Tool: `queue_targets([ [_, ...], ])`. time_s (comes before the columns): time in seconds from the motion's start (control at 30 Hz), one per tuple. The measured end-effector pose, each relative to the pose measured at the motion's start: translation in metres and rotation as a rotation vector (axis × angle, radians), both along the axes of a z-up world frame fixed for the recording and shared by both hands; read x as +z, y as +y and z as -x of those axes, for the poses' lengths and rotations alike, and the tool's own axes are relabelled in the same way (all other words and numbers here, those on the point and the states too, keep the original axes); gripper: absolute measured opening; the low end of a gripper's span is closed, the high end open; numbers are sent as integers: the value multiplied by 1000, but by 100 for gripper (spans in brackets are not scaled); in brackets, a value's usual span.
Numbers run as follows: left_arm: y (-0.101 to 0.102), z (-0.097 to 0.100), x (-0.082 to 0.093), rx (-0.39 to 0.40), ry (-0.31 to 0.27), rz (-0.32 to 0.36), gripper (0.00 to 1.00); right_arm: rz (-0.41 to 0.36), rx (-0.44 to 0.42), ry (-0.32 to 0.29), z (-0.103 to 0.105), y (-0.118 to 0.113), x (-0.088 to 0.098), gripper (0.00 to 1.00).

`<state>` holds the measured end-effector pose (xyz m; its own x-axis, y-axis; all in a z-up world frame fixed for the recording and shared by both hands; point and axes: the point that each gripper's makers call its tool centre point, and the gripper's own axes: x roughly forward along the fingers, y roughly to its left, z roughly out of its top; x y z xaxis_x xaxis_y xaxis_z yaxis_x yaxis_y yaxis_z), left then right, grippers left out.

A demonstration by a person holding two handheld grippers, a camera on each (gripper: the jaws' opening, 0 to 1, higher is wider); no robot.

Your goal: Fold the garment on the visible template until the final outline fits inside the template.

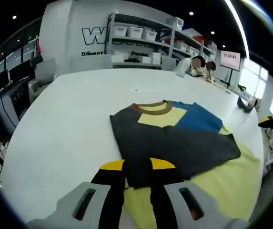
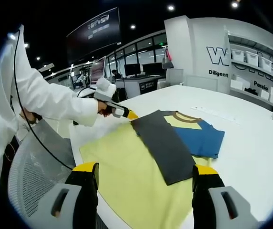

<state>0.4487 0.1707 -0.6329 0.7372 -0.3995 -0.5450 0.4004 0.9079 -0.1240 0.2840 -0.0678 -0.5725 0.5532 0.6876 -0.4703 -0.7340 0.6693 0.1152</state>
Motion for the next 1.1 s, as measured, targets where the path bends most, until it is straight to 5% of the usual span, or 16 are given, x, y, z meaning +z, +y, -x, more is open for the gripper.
queue_targets([
  [1.1, -17, 68, 32, -76, -11, 87, 33, -3, 33, -6, 4, -1, 1, 83],
])
